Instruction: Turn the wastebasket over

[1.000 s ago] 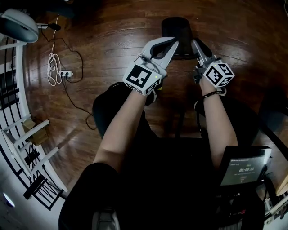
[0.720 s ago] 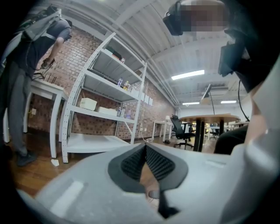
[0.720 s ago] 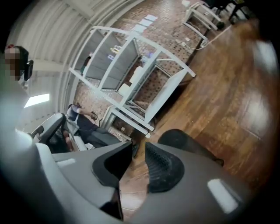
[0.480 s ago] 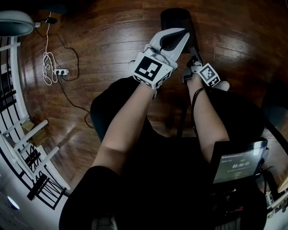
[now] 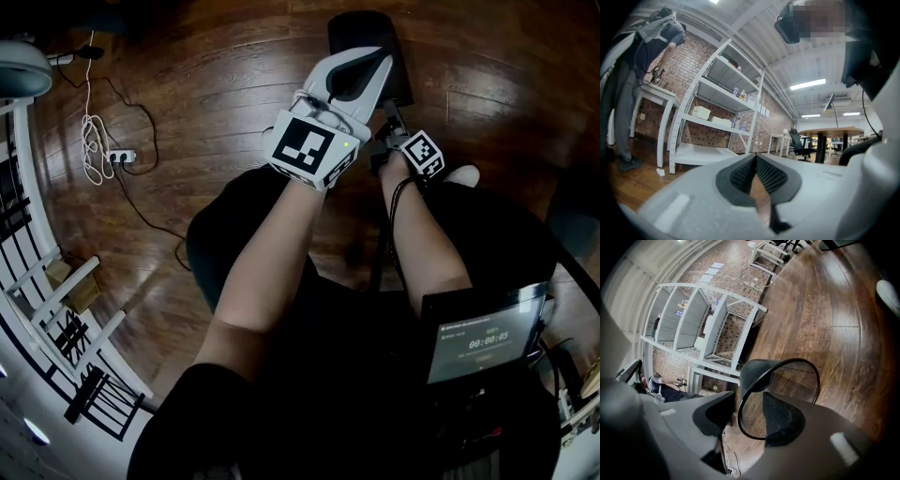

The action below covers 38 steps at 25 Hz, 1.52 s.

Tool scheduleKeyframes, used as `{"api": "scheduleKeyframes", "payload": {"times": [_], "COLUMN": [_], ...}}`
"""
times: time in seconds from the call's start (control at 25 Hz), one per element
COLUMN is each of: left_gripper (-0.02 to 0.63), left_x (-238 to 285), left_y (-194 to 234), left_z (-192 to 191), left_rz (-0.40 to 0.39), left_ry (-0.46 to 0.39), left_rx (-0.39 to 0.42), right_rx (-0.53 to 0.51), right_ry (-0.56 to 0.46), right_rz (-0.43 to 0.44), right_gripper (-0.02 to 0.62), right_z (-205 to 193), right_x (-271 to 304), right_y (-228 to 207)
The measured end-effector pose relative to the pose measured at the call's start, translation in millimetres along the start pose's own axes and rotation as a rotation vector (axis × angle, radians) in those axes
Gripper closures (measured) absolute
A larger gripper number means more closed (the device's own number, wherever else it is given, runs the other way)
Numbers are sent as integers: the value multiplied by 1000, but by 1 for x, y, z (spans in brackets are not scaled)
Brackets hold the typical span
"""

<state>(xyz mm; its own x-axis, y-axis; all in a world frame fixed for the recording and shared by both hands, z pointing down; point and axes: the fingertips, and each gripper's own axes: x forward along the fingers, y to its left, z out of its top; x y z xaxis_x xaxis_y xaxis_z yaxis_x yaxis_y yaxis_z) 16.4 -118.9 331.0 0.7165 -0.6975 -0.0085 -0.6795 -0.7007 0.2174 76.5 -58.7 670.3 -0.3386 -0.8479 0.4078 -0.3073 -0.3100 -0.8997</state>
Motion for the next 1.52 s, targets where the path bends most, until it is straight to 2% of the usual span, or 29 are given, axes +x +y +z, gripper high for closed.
{"api": "scheduleKeyframes", "payload": {"times": [0.56, 0.72, 0.76, 0.8, 1.0, 1.16, 1.52], "left_gripper": [606, 606, 606, 606, 606, 606, 606], "left_x": [9, 14, 13, 11, 7, 8, 5], "left_y": [16, 16, 19, 22, 34, 38, 45], "left_z": [13, 15, 14, 13, 24, 30, 35], "left_rz": [53, 51, 56, 61, 76, 89, 90], "left_ry": [3, 3, 4, 4, -26, -30, -55], "left_rx": [-49, -50, -53, -58, -79, -49, -7], "right_rx": [45, 36, 30, 22, -144, -254, -245], "right_ry": [14, 34, 36, 38, 70, 113, 74], "right_rz": [59, 89, 95, 100, 180, 182, 234], "right_gripper": [410, 476, 510, 550, 581, 586, 587], "right_z": [7, 14, 13, 12, 20, 28, 65], "right_x": [48, 59, 61, 63, 73, 77, 63], "right_y": [7, 16, 19, 21, 42, 68, 94]}}
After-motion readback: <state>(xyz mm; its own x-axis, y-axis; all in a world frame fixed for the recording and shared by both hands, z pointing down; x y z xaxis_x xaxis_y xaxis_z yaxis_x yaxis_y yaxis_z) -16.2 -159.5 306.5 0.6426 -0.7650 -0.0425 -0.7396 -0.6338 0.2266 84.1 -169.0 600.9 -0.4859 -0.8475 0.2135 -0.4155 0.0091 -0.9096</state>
